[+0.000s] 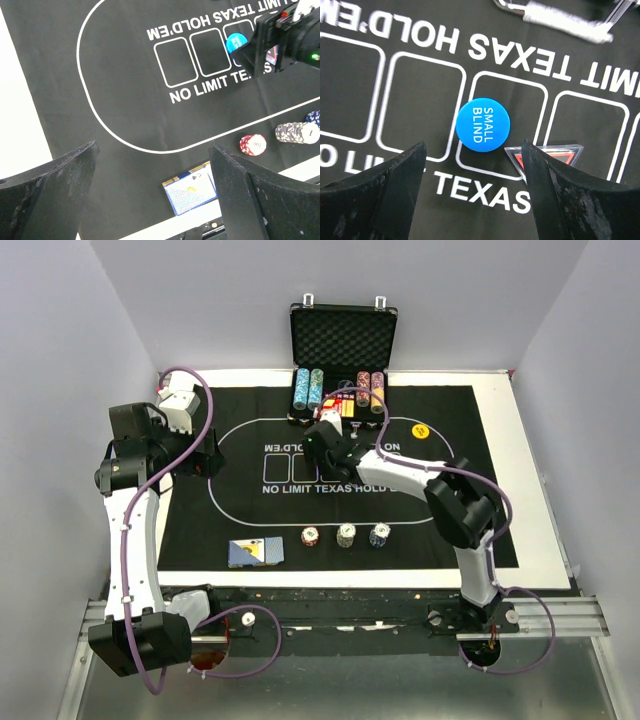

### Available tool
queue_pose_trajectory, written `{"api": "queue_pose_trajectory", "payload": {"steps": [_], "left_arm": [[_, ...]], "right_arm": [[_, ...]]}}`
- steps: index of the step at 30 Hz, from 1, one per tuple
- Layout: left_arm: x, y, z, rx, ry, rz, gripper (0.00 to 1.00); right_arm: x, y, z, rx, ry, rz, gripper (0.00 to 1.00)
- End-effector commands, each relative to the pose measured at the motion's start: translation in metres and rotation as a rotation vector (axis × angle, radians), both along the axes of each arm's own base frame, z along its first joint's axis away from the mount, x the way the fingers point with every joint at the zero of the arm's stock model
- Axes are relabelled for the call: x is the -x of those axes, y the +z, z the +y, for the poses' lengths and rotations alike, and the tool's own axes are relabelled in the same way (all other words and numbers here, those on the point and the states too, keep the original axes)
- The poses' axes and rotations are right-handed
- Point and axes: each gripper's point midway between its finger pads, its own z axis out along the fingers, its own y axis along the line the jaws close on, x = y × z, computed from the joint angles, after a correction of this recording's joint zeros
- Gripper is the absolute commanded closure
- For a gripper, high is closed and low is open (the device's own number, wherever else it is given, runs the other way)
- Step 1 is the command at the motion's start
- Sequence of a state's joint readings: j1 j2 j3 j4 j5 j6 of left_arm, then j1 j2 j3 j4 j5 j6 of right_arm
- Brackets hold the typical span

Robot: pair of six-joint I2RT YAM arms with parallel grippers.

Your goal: Distribute texas hold em gaming equipment

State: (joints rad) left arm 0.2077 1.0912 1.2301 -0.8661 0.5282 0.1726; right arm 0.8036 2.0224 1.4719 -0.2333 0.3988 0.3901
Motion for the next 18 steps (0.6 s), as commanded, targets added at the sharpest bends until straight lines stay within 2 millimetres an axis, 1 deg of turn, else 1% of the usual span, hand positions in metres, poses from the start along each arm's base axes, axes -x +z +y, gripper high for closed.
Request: {"api": "queue_pose_trajectory", "payload": {"steps": [1, 6, 9, 13, 18], "left_arm": [[0.002, 0.007, 0.005, -0.023, 0.015, -0.010, 0.01], [0.002, 0.010, 0.004, -0.024, 0.013, -0.013, 0.01], [0.002, 0.011, 0.005, -0.028, 0.010, -0.016, 0.01], [0.002, 0.013, 0.004, -0.033, 0.007, -0.019, 0.01], [0.003, 0.016, 0.005, -0.038, 0.006, -0.028, 0.01]], "right_arm": [[-0.006, -0.015, 0.006, 0.035, 0.031, 0.022, 0.14], [-0.013, -0.031, 0.008, 0.079, 0.020, 0.038, 0.13], [-0.015, -0.043, 0.006, 0.104, 0.004, 0.048, 0.14], [-0.014, -0.056, -0.002, 0.139, -0.022, 0.067, 0.18], [-0.009, -0.062, -0.013, 0.170, -0.045, 0.073, 0.18]]}}
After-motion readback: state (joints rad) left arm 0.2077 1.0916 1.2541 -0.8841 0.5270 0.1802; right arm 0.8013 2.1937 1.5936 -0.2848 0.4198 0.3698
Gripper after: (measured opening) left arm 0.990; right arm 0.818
